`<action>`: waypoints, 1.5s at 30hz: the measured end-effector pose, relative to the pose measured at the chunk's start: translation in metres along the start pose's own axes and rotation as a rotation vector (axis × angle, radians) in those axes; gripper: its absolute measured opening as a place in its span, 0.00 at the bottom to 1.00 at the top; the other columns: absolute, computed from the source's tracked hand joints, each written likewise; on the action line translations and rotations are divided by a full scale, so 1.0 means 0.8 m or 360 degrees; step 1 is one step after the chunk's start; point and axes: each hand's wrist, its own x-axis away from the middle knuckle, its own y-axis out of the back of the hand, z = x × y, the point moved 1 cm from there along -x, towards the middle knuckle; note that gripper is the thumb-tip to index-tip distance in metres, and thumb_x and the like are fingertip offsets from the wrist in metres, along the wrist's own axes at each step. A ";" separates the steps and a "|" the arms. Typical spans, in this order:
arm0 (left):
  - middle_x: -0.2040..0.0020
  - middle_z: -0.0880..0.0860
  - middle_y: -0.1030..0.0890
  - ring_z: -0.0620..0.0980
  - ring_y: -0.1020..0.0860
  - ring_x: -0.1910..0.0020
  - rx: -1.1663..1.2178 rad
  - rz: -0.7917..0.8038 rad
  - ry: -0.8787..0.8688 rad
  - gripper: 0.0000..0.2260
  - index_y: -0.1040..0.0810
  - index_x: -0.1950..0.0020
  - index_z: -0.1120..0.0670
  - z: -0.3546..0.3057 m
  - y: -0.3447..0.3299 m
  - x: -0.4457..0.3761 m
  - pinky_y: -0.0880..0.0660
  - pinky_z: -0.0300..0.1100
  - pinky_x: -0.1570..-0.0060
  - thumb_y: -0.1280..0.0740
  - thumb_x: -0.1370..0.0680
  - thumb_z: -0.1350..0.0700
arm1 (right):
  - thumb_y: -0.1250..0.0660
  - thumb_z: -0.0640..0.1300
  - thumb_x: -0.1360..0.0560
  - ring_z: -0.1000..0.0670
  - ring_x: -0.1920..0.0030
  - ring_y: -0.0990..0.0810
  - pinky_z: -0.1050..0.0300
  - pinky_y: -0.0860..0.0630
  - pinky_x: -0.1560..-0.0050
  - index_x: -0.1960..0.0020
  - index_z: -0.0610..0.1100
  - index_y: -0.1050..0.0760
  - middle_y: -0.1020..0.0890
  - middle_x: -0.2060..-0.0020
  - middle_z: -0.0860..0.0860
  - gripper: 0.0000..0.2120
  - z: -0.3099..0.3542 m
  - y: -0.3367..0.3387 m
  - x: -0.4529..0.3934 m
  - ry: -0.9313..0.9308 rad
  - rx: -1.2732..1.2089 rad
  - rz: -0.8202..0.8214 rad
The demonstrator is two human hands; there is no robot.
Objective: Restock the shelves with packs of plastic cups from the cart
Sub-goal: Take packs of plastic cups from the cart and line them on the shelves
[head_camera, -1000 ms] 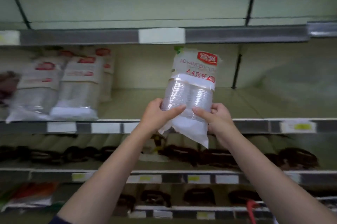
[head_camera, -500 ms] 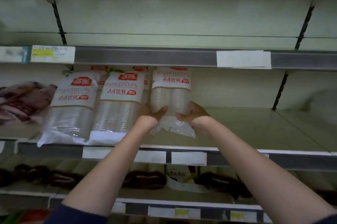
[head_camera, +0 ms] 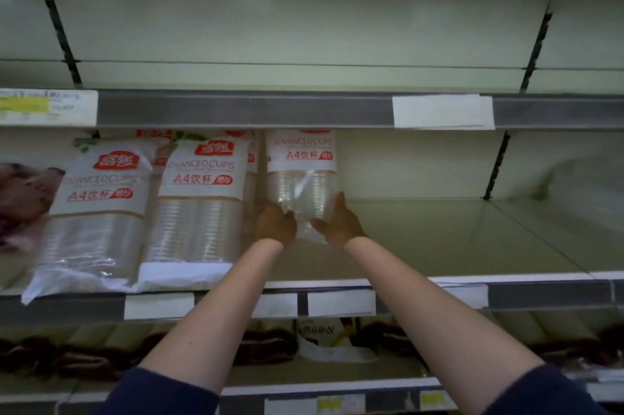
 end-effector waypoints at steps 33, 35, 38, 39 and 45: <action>0.61 0.60 0.21 0.53 0.24 0.63 0.0037 0.1433 0.0216 0.13 0.23 0.56 0.64 -0.091 -0.535 0.507 0.34 0.40 0.65 0.32 0.30 0.53 | 0.39 0.40 0.24 0.49 0.71 0.30 0.61 0.34 0.67 0.62 0.42 0.31 0.29 0.69 0.46 0.08 -0.659 0.231 0.449 -0.1653 -0.1217 -0.0244; 0.50 0.64 0.20 0.58 0.20 0.54 -0.0065 0.1479 0.0265 0.14 0.23 0.48 0.66 -0.079 -0.561 0.508 0.32 0.40 0.64 0.33 0.26 0.56 | 0.40 0.39 0.24 0.49 0.71 0.31 0.61 0.34 0.68 0.65 0.42 0.32 0.29 0.70 0.45 0.11 -0.682 0.211 0.456 -0.1730 -0.1284 -0.0201; 0.43 0.61 0.21 0.59 0.21 0.44 -0.0149 0.1581 0.0340 0.19 0.27 0.39 0.64 -0.061 -0.593 0.516 0.23 0.46 0.51 0.30 0.27 0.59 | 0.40 0.41 0.24 0.48 0.69 0.28 0.60 0.31 0.66 0.59 0.40 0.29 0.26 0.65 0.44 0.06 -0.702 0.185 0.462 -0.1822 -0.1281 -0.0166; 0.41 0.60 0.22 0.59 0.21 0.44 -0.0168 0.1623 0.0354 0.22 0.28 0.37 0.63 -0.055 -0.601 0.519 0.23 0.49 0.46 0.28 0.28 0.59 | 0.39 0.42 0.24 0.48 0.67 0.27 0.60 0.30 0.65 0.56 0.40 0.27 0.25 0.63 0.43 0.06 -0.707 0.178 0.463 -0.1835 -0.1296 -0.0154; 0.34 0.59 0.29 0.58 0.27 0.37 -0.0455 0.1766 0.0249 0.43 0.43 0.28 0.59 -0.024 -0.636 0.548 0.26 0.48 0.39 0.22 0.35 0.54 | 0.38 0.47 0.24 0.48 0.60 0.25 0.56 0.27 0.59 0.44 0.37 0.26 0.23 0.57 0.44 0.15 -0.725 0.162 0.469 -0.1793 -0.1351 -0.0122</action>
